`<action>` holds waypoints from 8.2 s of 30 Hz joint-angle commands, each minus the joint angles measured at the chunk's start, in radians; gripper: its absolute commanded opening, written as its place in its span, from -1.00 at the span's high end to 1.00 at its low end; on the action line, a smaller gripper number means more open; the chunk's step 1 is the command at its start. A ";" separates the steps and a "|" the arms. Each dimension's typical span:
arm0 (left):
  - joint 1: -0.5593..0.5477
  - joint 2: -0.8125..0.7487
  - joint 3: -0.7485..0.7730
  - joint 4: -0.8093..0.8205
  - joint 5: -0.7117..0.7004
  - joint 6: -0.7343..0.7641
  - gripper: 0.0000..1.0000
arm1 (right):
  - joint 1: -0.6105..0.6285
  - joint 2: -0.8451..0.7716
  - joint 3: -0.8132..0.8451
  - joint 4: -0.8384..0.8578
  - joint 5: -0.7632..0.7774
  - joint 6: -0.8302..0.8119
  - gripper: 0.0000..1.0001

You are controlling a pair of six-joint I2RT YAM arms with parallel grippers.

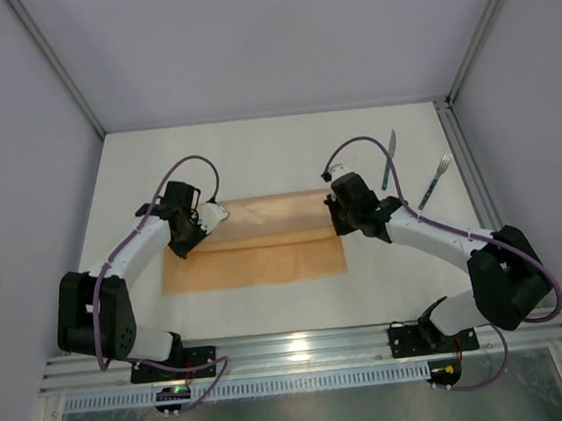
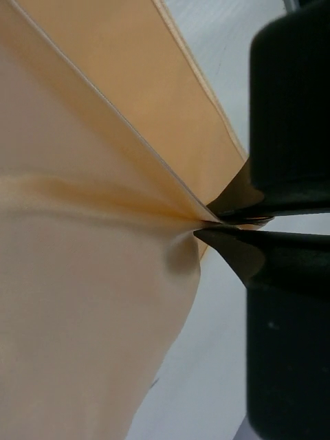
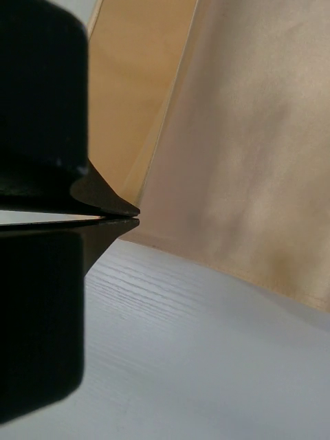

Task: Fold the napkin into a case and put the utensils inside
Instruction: Fold and flatten the napkin at the center of the board, then smooth out the rectangle-folded napkin at the center of the board, then move the rectangle-folded napkin to the center of the board.

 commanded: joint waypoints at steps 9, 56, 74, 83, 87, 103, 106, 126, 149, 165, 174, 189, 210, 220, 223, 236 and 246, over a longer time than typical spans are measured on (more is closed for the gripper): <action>-0.063 -0.099 -0.161 0.027 -0.146 0.011 0.37 | 0.020 -0.097 -0.126 0.053 0.015 0.112 0.93; -0.062 -0.423 -0.528 0.184 -0.355 0.028 0.99 | 0.082 -0.140 -0.295 -0.001 -0.064 0.233 0.93; -0.062 -0.440 -0.534 0.109 -0.266 0.031 0.38 | 0.089 -0.168 -0.287 -0.037 -0.118 0.221 0.56; -0.062 -0.573 -0.446 -0.097 -0.166 0.053 0.17 | 0.102 -0.280 -0.209 -0.189 -0.182 0.201 0.02; -0.062 -0.605 -0.357 -0.232 -0.064 0.060 0.18 | 0.102 -0.340 -0.169 -0.240 -0.176 0.189 -0.05; -0.051 -0.211 -0.327 0.187 -0.301 -0.257 0.91 | 0.004 -0.085 -0.239 0.124 -0.216 0.229 0.92; -0.051 -0.181 -0.359 0.224 -0.298 -0.237 0.89 | -0.021 -0.054 -0.284 0.147 -0.213 0.232 0.92; -0.014 0.063 0.055 0.244 -0.148 -0.345 0.90 | -0.029 0.215 0.271 0.042 -0.213 0.201 0.93; 0.139 0.447 0.205 0.329 -0.162 -0.381 0.92 | -0.194 0.564 0.357 0.170 -0.239 0.321 0.93; 0.145 0.250 0.236 0.274 -0.047 -0.417 0.76 | 0.015 0.456 0.526 0.082 -0.140 0.208 0.92; 0.173 0.362 0.220 0.317 -0.133 -0.403 0.80 | 0.134 0.695 0.652 0.352 -0.380 0.460 0.93; 0.177 0.451 0.223 0.354 -0.149 -0.401 0.79 | 0.113 0.935 0.822 0.314 -0.317 0.650 0.92; 0.177 0.427 0.219 0.356 -0.110 -0.407 0.67 | 0.002 0.638 0.552 0.297 -0.258 0.536 0.92; 0.177 0.324 0.220 0.353 -0.096 -0.409 0.42 | -0.127 0.413 0.474 0.043 -0.247 0.261 0.46; 0.177 0.286 0.220 0.343 -0.105 -0.407 0.40 | -0.194 0.372 0.396 0.004 -0.276 0.212 0.15; 0.248 0.234 0.138 0.316 -0.117 -0.415 0.24 | -0.309 0.386 0.235 0.081 -0.397 0.143 0.03; 0.259 0.223 0.099 0.305 -0.113 -0.411 0.19 | -0.317 0.469 0.212 0.159 -0.425 0.184 0.45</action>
